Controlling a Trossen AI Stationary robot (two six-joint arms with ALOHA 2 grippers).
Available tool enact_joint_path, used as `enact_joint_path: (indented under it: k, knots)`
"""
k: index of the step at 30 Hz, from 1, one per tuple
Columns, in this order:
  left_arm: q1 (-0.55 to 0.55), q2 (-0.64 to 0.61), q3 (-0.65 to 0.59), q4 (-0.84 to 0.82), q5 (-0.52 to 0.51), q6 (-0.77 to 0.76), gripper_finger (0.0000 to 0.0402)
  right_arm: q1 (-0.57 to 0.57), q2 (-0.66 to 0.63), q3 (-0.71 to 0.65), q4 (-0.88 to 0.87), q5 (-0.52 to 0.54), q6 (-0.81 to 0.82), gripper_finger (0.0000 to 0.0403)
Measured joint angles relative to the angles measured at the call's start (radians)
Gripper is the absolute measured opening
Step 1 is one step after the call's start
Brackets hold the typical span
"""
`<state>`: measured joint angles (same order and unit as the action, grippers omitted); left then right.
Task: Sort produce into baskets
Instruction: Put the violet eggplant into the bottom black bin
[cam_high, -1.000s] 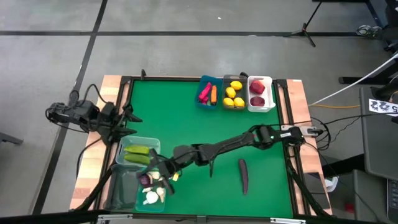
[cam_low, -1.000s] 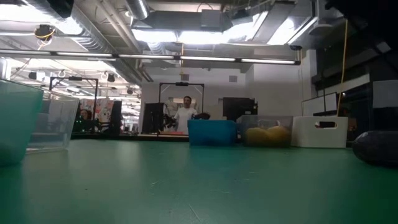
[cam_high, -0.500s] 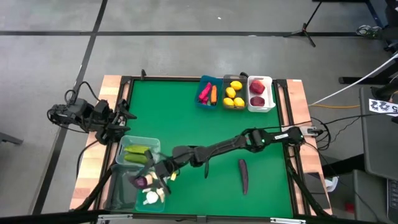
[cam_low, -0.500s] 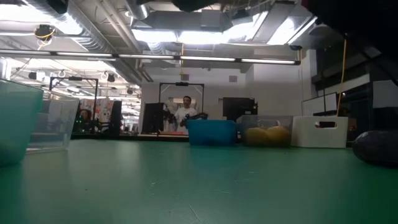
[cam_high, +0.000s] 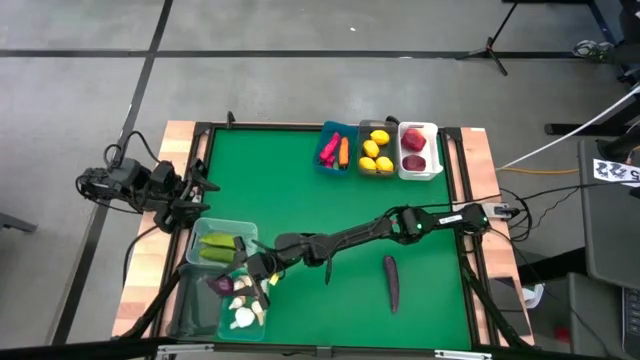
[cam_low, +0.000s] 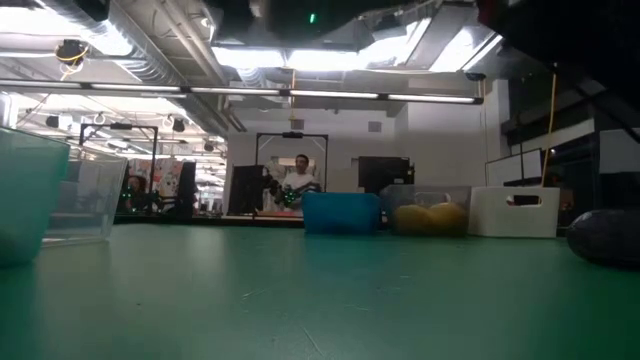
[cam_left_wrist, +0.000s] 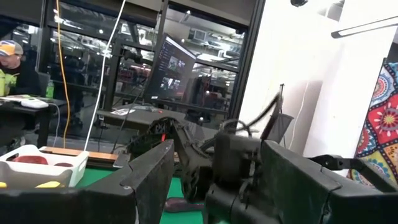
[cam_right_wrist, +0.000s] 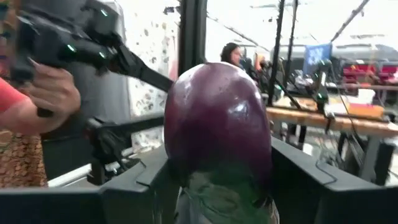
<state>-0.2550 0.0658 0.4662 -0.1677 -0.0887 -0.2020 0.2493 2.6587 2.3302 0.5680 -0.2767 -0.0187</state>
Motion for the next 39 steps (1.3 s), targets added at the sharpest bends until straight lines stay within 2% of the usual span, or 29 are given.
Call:
enact_joint_path:
  k: [5, 17, 23, 26, 30, 36, 39]
  knots:
    - [0.0, 0.0, 0.0, 0.0, 0.0, 0.001, 0.0237, -0.001, 0.052, 0.024, 0.0, 0.032, 0.033, 0.0205]
    - [0.0, 0.0, 0.0, 0.0, -0.008, 0.035, 0.0237, 0.0, 0.056, 0.026, 0.005, 0.069, 0.065, 0.0205]
    - [0.0, 0.0, 0.0, 0.0, -0.008, 0.029, 0.0237, 0.006, 0.056, 0.026, -0.04, 0.175, 0.067, 0.0205]
    - [0.0, 0.0, 0.0, -0.001, -0.008, 0.029, 0.0237, 0.008, 0.056, 0.026, -0.068, 0.172, 0.069, 0.0207]
    - [0.0, 0.0, 0.0, -0.01, -0.009, 0.033, 0.0237, 0.009, 0.056, 0.026, -0.099, 0.142, 0.075, 0.0228]
    - [0.0, 0.0, -0.001, -0.012, -0.009, 0.046, 0.0237, 0.013, 0.056, 0.026, -0.101, 0.154, 0.101, 0.0279]
    - [0.0, 0.0, -0.001, -0.013, -0.009, 0.048, 0.0237, 0.013, 0.056, 0.026, -0.101, 0.166, 0.101, 0.0292]
